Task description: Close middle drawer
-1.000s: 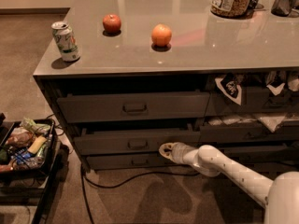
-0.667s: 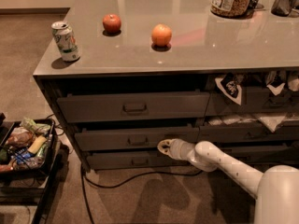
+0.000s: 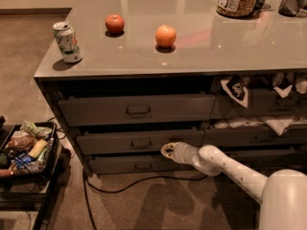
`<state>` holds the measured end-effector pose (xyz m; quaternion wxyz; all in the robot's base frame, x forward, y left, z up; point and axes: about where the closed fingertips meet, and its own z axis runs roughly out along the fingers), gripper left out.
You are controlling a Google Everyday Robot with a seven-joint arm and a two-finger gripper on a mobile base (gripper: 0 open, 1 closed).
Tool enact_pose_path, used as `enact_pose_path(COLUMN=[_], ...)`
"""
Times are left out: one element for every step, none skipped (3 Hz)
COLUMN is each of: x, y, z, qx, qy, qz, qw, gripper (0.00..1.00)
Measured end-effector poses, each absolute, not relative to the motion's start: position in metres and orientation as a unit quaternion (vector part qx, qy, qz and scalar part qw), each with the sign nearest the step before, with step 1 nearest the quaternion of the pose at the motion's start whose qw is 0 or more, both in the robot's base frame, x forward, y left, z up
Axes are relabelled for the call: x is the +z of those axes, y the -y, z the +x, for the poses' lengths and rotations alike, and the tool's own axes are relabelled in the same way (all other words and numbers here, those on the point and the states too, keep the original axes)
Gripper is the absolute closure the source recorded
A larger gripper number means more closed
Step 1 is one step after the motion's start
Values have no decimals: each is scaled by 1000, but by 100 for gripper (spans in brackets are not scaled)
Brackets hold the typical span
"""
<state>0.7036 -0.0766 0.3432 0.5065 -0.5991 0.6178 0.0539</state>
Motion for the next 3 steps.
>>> enact_pose_path(x=[343, 347, 365], y=[77, 75, 81], z=[704, 693, 667], qx=[54, 73, 88], qy=[-618, -605, -591], qz=[-599, -618, -636], qw=[506, 496, 488], gripper=[100, 100, 100])
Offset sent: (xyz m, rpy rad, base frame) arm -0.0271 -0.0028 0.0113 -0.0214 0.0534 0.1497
